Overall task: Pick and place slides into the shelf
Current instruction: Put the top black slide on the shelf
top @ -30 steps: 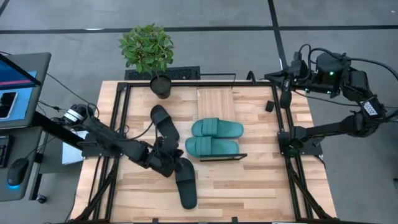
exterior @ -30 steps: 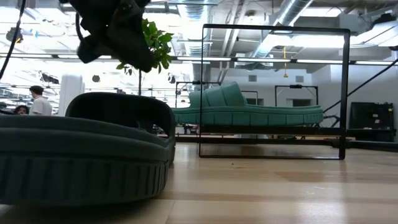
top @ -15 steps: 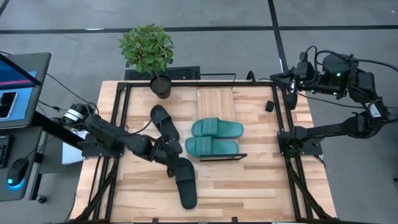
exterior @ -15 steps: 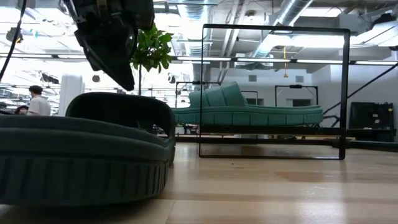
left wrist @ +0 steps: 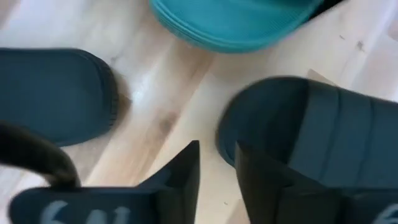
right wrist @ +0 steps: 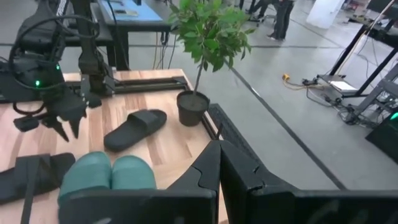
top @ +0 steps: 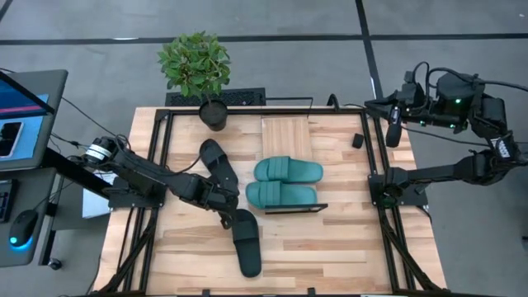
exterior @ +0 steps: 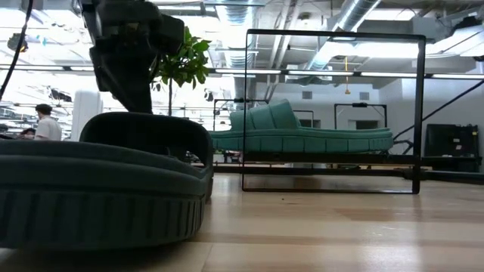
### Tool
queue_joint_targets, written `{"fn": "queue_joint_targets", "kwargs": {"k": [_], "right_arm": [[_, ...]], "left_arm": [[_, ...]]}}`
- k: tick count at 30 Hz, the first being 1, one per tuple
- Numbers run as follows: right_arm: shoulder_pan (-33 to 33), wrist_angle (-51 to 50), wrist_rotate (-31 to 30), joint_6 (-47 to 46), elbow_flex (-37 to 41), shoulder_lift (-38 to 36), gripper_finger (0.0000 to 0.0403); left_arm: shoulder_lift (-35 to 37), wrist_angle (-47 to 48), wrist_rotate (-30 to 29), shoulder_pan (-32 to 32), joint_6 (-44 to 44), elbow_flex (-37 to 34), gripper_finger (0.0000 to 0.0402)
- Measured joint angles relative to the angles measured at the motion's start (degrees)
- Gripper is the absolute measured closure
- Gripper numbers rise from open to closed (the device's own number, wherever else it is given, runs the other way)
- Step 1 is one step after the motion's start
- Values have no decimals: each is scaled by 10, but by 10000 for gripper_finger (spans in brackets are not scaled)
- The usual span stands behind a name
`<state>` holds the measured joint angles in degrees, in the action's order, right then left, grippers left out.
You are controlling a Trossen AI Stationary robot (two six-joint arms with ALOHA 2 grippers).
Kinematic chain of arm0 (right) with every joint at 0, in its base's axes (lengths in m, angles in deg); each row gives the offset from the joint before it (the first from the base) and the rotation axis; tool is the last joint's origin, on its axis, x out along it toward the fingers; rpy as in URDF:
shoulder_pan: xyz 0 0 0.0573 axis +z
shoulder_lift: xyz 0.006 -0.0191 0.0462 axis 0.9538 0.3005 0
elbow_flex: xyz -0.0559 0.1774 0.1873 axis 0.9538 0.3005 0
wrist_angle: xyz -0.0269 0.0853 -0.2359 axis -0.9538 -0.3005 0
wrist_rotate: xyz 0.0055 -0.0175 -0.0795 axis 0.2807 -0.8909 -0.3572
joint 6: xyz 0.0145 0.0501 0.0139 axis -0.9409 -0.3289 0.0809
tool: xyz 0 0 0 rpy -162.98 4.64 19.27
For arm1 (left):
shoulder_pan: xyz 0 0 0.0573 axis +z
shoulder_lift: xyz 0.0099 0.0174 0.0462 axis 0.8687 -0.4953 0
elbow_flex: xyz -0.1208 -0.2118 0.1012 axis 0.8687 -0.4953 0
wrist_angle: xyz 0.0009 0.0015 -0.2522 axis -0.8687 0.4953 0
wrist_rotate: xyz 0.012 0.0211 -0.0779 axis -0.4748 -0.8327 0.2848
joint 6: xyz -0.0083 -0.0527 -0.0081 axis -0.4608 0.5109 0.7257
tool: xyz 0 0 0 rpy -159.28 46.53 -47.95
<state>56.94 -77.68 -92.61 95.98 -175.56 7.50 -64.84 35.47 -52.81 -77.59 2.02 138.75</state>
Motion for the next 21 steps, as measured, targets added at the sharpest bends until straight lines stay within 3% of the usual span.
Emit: {"fn": "queue_joint_targets", "kwargs": {"k": [11,21], "right_arm": [[0,-25,0,-5,0,0,403],[0,-47,0,-5,0,0,403]], "left_arm": [[0,52,-74,35,-5,0,210],[0,58,-79,64,-175,0,196]]}}
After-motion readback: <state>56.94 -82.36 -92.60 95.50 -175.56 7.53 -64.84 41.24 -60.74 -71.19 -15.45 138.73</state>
